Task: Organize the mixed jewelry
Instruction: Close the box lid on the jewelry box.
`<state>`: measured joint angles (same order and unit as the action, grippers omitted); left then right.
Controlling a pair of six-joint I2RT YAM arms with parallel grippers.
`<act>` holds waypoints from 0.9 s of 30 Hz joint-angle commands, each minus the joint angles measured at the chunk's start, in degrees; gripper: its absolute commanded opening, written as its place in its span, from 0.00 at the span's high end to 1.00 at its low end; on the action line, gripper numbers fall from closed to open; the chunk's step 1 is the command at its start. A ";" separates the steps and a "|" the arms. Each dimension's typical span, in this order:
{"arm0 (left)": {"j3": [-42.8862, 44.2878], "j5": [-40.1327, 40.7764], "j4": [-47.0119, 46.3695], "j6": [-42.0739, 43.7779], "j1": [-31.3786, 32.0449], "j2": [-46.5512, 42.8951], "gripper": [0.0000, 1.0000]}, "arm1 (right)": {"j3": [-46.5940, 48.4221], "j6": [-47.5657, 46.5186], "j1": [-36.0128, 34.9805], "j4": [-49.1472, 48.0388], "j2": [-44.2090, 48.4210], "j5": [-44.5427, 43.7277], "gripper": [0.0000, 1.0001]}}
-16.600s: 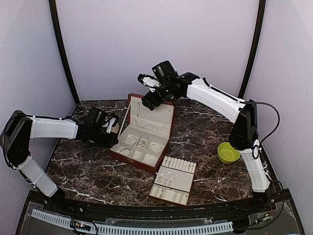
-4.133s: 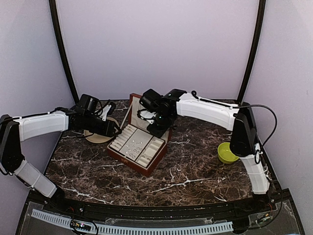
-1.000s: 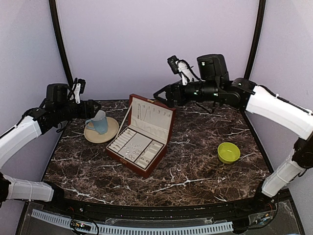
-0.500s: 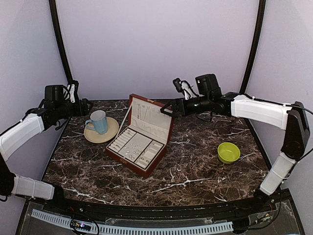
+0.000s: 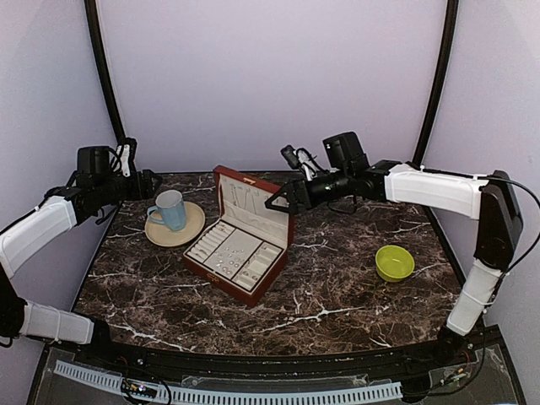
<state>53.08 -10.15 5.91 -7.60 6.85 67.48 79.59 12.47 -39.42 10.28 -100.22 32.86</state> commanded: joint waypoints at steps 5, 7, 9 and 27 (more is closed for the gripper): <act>-0.57 -1.05 -1.09 0.92 -0.35 -0.38 0.24 | -0.27 0.67 -5.09 -1.37 2.16 6.52 0.05; -0.53 -0.95 -0.96 1.02 -0.35 -0.30 0.24 | -0.82 1.72 -5.95 -2.41 1.95 7.89 0.05; -0.52 -0.93 -0.92 1.07 -0.29 -0.41 0.24 | -2.21 4.03 -6.69 -4.77 1.64 10.32 0.05; -5.79 -5.19 -4.66 -6.94 10.71 0.67 0.40 | -5.84 9.74 -15.92 -6.79 0.85 -17.36 0.25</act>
<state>49.95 -14.33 4.23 -10.31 13.17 67.88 73.14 20.75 -52.16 3.33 -98.94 25.67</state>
